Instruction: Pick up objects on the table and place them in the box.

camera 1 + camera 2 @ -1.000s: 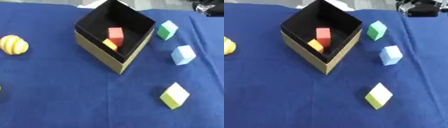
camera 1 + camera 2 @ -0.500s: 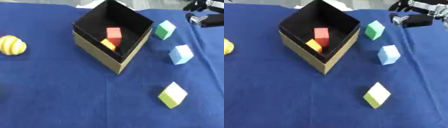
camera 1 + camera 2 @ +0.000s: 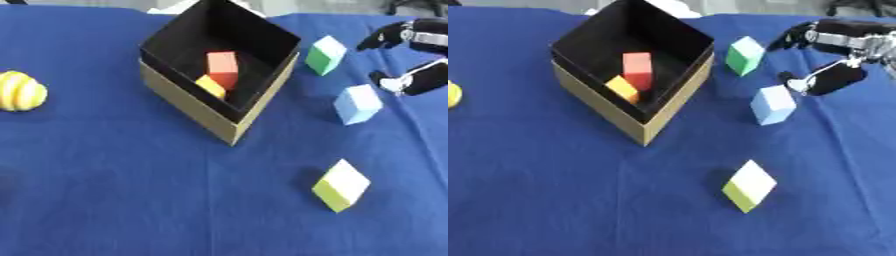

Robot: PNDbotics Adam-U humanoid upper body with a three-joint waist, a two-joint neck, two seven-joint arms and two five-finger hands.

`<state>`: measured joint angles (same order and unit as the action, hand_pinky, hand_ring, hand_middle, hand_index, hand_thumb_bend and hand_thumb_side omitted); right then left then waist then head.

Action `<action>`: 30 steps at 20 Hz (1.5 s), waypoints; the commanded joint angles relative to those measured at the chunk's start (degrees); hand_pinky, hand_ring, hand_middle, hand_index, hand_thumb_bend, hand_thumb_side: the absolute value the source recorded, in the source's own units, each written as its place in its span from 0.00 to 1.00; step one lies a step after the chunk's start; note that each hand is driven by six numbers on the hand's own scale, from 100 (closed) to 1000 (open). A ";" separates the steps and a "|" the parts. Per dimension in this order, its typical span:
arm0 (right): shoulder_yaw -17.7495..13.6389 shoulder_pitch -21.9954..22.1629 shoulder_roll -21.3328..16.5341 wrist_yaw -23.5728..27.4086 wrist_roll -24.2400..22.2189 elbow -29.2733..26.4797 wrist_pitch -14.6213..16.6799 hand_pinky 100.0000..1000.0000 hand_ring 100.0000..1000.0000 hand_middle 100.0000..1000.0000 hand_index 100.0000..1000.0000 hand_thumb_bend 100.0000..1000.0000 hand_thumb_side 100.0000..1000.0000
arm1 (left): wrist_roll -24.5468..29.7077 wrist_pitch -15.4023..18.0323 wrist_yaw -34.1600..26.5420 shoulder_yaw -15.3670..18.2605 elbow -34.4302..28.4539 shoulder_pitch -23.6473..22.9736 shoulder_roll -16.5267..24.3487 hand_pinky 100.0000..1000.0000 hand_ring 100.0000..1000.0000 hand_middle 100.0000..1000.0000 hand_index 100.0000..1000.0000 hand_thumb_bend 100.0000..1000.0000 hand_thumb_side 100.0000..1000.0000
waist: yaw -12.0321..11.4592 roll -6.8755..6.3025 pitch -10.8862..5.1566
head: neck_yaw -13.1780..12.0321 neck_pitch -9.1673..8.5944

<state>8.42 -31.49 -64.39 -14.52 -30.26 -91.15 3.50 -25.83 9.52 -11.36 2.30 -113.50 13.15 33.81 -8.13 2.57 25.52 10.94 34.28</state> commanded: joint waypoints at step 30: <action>-0.59 1.56 0.32 -9.61 5.66 3.45 -3.12 0.86 0.87 0.75 0.81 0.24 0.00 | 1.65 0.46 -1.03 -0.49 -1.09 0.81 -0.33 0.80 0.84 0.82 0.88 0.16 0.72 | -0.81 -1.63 1.64 | 1.99 -1.96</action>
<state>8.18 -29.28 -62.78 -24.10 -25.12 -88.12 0.35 -24.47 9.85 -12.10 1.61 -113.52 13.59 32.72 -8.88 1.07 28.29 12.75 33.13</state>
